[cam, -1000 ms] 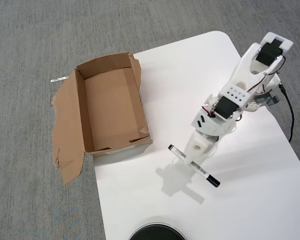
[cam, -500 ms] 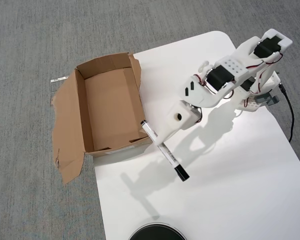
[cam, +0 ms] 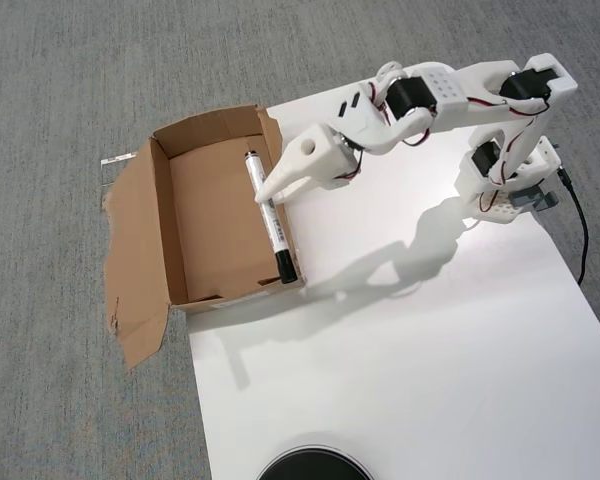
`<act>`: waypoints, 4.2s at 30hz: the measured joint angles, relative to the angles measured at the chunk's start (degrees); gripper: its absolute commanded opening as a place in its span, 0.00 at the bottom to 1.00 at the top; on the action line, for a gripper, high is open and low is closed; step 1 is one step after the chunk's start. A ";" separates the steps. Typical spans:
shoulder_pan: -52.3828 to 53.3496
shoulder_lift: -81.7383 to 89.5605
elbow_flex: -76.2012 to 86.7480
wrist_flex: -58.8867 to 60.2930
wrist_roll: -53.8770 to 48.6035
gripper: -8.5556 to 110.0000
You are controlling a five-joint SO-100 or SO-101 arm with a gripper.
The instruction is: Grasp a pen and put it in the box.
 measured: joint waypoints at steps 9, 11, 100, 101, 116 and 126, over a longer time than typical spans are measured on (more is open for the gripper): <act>6.68 0.00 0.00 0.00 0.00 0.07; 9.32 -2.20 -2.46 -2.20 0.00 0.07; 7.21 -24.52 -4.66 -9.67 0.00 0.21; 6.68 -23.82 -3.69 -9.67 0.00 0.21; 5.01 -7.47 11.34 -9.67 0.00 0.07; 4.57 12.39 25.05 -5.19 0.00 0.07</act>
